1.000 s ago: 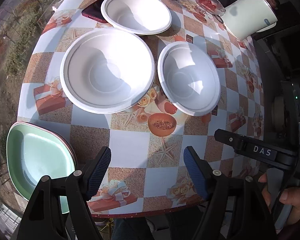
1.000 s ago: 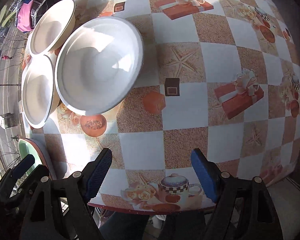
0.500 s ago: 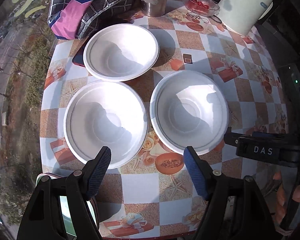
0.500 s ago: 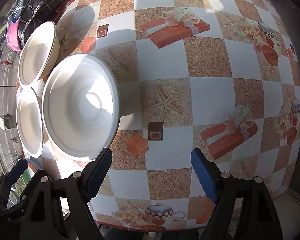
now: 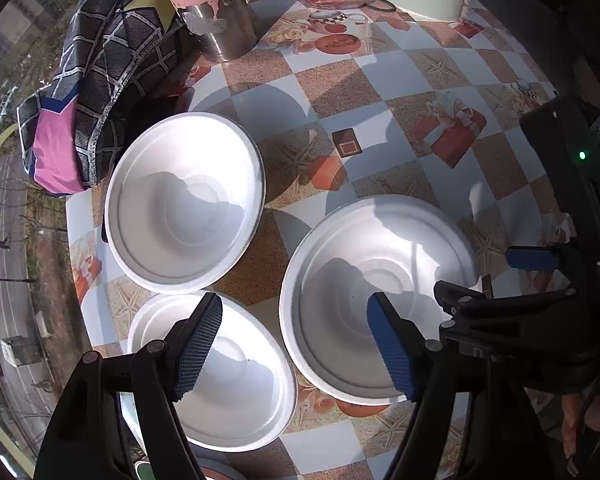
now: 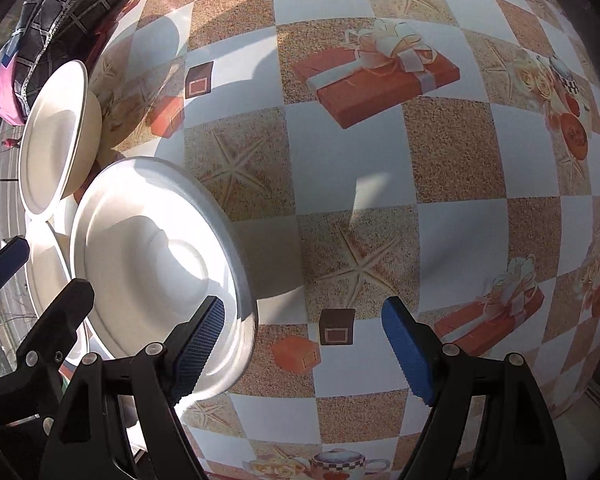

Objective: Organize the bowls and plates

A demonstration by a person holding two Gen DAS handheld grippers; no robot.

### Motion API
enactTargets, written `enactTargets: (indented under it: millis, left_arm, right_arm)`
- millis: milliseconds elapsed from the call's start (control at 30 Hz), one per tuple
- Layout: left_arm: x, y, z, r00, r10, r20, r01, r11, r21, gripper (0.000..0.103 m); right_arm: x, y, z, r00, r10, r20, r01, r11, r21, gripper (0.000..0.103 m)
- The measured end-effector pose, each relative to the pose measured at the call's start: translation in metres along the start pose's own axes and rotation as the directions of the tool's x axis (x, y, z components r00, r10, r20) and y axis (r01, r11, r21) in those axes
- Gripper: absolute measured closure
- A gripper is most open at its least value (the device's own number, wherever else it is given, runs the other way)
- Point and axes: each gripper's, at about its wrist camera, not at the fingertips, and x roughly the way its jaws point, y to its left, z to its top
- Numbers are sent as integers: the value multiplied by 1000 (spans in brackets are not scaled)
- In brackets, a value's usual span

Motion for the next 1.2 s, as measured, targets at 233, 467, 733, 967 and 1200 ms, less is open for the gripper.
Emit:
enactTargets:
  millis: [233,467,733,967,1200]
  left_arm:
    - [11,-18,1,999,23,-32,-21,997,70,25]
    - [15,-33,2,998,25,-49,-20,994,105,26]
    - [28,-62,-11,992,17,-127,2,990,144,61]
    - [27,-96,-41,989,-10,-145,36,984,177,61]
    - [19,-132,-94,988,-14,-151,49,971,235,61]
  right_arm:
    - [16,8,14,995,-98,17,99,993,-70,21]
    - [12,-4,14,1000,-10,20,11,998,-66,42]
    - [13,-17,12,982,188,-28,-189,982,-30,86]
    - [13,-29,-17,990,132,-40,-135,988,-81,86]
    - [16,-31,-51,994,91,-58,-97,988,-118,86]
